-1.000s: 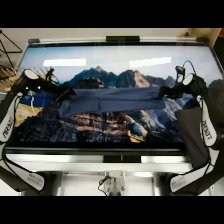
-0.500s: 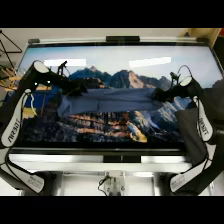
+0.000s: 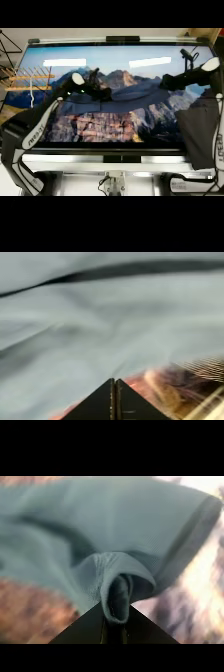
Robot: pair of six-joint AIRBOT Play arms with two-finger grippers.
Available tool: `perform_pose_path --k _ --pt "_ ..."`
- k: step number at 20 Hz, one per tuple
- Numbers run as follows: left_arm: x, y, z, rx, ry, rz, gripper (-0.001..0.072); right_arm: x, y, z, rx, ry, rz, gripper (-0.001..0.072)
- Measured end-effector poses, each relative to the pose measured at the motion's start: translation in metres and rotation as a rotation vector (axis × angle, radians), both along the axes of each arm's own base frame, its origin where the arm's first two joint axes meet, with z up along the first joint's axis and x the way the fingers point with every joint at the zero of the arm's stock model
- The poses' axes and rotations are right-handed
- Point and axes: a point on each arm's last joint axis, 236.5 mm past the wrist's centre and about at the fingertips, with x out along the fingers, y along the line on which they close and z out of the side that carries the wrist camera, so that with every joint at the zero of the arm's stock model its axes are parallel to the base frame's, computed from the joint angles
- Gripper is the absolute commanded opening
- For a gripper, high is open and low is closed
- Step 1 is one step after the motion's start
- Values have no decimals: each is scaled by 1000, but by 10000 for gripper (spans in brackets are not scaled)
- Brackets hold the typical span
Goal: Fold the shirts.
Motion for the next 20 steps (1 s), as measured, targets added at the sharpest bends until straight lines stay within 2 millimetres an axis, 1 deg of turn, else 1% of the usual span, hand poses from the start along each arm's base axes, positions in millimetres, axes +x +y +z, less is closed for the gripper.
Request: perform_pose_path --k 2,4,7,9,10,11,12,13,14,16,18,20 --pt "-11 -34 -3 -49 -9 -15 32 -33 7 30 6 23 35 66" --pt "-18 -65 2 -104 -34 -13 32 -63 13 57 12 34 58 66" --pt "-36 -101 -2 -140 -41 -21 32 -94 18 86 12 29 62 66" --pt "-52 -117 -12 -141 -25 -42 31 -103 20 98 16 15 49 66" --pt "-54 -120 -12 -145 -21 -43 31 -106 21 102 18 12 43 66" --pt "-51 -120 -10 -150 -31 -36 30 -108 23 104 19 11 42 66" --pt "-47 -116 -7 -151 -43 -38 30 -107 27 105 21 5 41 66" --pt "-40 -107 3 -153 -63 -42 30 -105 33 105 22 -3 49 66" --pt "-31 -94 15 -149 -91 -43 30 -101 41 103 26 -11 58 66" --pt "-9 -51 41 -94 -162 -48 30 -86 64 98 46 -38 85 66" --pt "20 13 77 -12 -243 -4 31 -69 101 96 106 -77 121 66" --pt "42 94 113 89 -308 80 31 -52 145 91 178 -113 161 66"
